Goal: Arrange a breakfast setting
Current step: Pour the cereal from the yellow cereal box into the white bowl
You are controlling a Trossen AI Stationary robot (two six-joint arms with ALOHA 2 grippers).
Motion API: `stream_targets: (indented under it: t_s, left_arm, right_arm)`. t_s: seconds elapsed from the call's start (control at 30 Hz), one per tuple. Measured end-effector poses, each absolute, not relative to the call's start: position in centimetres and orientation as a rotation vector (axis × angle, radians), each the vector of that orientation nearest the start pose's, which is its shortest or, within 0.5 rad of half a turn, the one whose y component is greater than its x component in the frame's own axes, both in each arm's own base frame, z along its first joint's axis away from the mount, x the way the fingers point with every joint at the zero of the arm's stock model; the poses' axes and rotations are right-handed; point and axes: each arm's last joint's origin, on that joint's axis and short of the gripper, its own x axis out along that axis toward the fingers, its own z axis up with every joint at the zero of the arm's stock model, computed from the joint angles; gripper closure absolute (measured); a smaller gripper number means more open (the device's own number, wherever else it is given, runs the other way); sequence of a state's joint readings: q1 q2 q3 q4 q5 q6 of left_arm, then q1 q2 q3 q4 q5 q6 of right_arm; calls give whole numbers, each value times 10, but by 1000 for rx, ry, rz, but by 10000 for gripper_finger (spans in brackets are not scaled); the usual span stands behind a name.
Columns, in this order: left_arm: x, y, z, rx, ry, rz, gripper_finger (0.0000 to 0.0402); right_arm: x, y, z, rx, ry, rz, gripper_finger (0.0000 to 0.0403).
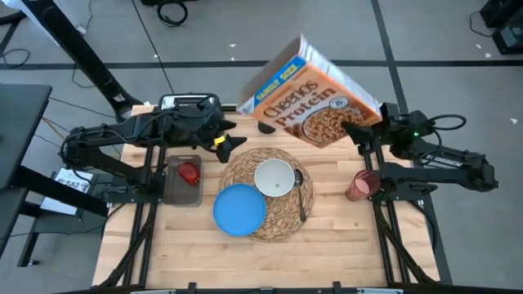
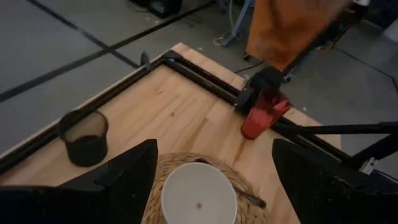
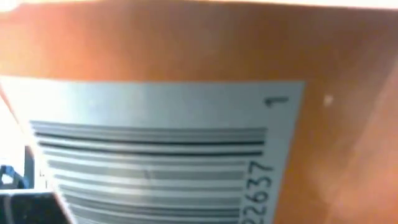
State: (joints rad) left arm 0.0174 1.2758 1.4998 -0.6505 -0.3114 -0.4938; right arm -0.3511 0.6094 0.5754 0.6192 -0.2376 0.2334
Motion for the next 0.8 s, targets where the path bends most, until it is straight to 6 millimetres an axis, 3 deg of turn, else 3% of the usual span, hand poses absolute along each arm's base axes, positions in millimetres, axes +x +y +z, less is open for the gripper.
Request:
stream_targets:
  t_s: [0.33, 0.8]
  left_arm:
    - [254, 11, 426, -429, 360, 451, 99]
    - [259, -14, 416, -392, 392, 513, 107]
  right_arm:
    - [88, -26, 338, 47, -376, -98, 133]
    - [51, -12, 318, 117, -230, -105, 133]
